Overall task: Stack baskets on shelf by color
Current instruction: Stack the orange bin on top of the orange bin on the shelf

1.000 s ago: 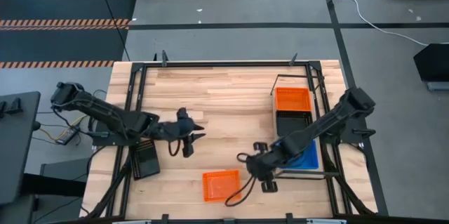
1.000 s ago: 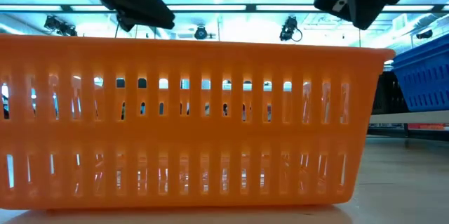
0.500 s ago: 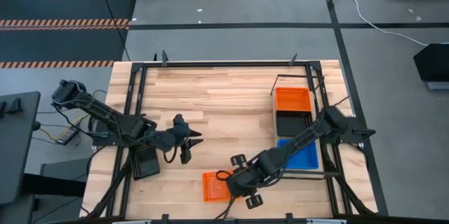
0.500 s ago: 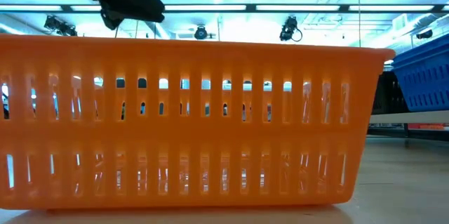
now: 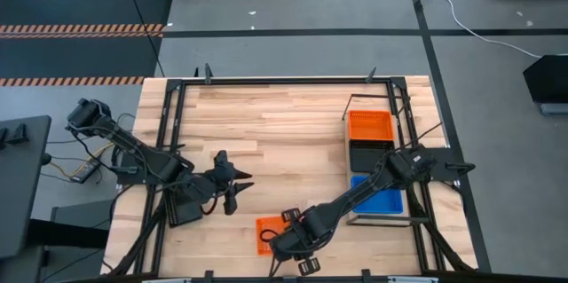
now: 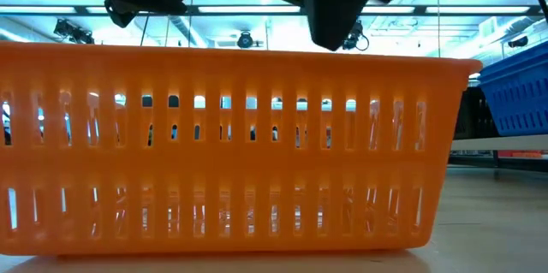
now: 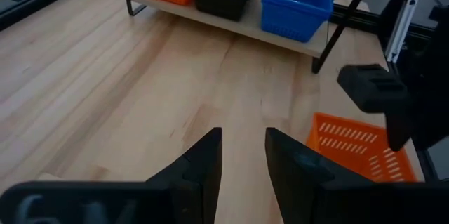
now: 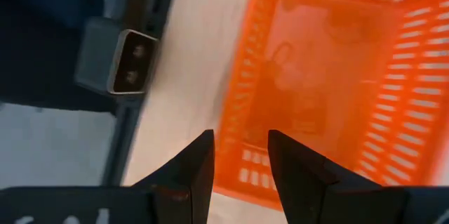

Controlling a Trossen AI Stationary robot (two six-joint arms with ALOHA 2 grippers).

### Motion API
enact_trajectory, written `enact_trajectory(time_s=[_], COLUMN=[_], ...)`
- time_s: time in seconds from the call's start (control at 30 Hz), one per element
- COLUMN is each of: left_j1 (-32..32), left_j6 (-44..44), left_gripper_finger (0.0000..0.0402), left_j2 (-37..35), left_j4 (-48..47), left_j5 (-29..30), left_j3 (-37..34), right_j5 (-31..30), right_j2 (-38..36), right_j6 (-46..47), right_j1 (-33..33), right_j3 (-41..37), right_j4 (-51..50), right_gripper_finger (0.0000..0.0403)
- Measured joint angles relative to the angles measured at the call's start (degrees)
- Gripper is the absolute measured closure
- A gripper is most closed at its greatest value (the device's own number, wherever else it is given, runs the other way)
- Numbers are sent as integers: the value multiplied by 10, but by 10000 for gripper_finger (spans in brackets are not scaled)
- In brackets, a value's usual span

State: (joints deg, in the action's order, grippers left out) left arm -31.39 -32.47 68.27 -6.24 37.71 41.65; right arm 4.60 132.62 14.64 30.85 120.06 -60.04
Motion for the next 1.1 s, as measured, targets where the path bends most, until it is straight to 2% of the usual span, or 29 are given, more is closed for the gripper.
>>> enact_trajectory(time_s=[0.13,0.33,0.7,0.9,1.1], left_j1=[-8,-23,-30,-32,-46], left_j6=[-6,-30,-61,-74,-74], left_gripper_finger=[285,285,285,285,285], left_j2=[0,0,0,0,0], left_j4=[-1,-1,-1,-1,0], left_j5=[0,0,7,7,8], left_j3=[0,0,0,0,0], right_j5=[29,24,-10,-73,-79], right_j2=[5,3,5,5,5], right_j6=[20,54,87,92,108], right_j1=[2,2,17,27,29], right_j3=[1,1,-15,-15,-38], right_j4=[7,11,40,42,60], right_gripper_finger=[262,262,262,262,262])
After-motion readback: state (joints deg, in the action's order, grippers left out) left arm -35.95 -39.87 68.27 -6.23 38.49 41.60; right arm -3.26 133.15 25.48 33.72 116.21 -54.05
